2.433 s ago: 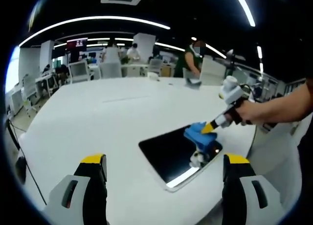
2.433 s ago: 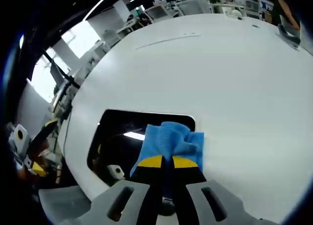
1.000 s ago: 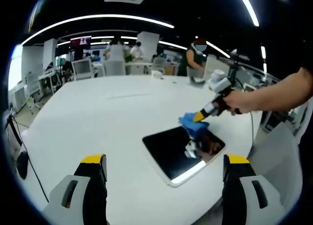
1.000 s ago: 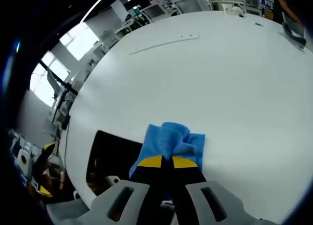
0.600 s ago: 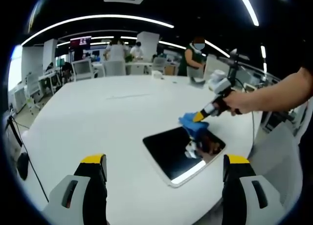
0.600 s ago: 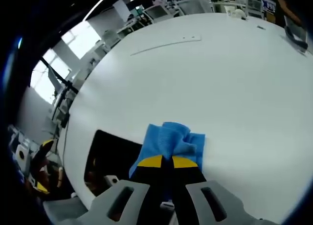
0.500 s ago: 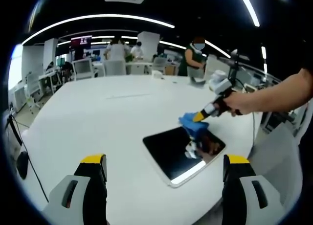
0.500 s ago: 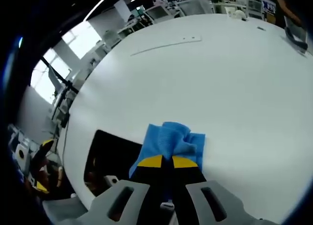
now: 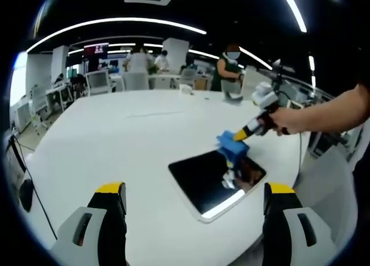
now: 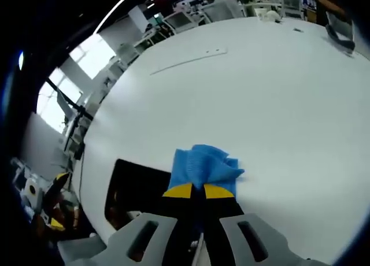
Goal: Wipe the mirror surface with the cleaning cloth until all visible marks leave the cleaned area.
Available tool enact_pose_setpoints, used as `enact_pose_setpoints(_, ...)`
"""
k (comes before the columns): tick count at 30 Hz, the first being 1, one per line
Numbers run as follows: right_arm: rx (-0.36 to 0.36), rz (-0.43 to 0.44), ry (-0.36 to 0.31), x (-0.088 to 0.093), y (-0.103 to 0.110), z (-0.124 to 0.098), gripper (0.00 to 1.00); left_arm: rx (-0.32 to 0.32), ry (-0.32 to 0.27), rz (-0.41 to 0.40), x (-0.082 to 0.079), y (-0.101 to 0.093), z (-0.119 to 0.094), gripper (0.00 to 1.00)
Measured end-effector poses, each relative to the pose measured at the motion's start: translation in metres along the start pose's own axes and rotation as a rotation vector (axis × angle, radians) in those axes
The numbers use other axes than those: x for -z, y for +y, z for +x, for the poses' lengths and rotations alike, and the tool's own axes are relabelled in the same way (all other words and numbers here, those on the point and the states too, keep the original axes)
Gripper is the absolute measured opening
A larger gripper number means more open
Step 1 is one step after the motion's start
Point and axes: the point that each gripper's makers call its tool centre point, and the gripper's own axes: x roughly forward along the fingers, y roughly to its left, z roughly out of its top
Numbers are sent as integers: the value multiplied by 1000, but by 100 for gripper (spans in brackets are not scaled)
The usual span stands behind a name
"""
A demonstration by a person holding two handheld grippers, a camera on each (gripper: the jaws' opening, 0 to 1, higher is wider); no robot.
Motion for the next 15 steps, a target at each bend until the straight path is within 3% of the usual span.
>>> enact_pose_setpoints(15,36,-1,3,6,-30,-29,0,14,5,11,1,-6,4,99)
